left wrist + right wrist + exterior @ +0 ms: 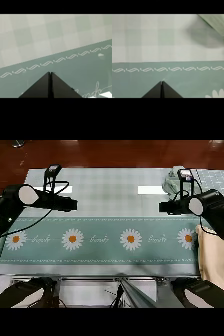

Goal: Fold the shirts.

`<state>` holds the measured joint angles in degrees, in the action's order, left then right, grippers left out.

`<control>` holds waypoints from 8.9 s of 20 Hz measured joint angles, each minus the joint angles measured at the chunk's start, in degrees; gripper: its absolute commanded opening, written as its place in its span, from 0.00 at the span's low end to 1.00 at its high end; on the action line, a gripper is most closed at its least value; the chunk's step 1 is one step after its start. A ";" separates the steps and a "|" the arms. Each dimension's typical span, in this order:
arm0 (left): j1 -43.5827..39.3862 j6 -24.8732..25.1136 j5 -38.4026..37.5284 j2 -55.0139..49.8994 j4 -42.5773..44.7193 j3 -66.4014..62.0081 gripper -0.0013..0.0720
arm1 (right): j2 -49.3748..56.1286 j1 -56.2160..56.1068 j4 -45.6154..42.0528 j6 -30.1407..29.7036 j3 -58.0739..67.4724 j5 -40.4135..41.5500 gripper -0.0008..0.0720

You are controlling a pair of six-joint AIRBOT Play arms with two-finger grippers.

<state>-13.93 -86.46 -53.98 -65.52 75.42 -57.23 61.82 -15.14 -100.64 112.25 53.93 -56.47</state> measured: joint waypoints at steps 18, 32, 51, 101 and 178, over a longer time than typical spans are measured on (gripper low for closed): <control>0.00 0.00 0.00 0.00 -0.02 0.00 0.05 | 0.02 0.07 -4.31 -0.09 0.00 5.33 0.48; 0.76 -0.17 7.37 -3.30 1.88 0.00 0.98 | 24.90 24.72 -10.12 3.87 17.79 26.23 0.86; 3.61 -6.27 -3.74 -2.16 2.91 -1.11 0.98 | 41.46 27.89 16.35 -19.30 48.78 1.97 0.04; -8.85 9.55 13.86 25.33 -43.71 41.31 0.98 | -18.18 38.86 48.70 -37.31 -20.76 -9.84 0.86; 27.32 17.40 -3.19 26.86 -40.52 25.55 0.05 | -17.16 19.74 19.80 -18.27 -7.50 -7.23 0.04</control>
<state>13.39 -69.06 -57.17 -38.65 34.89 -31.68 44.66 4.60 -80.84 93.97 46.44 -63.70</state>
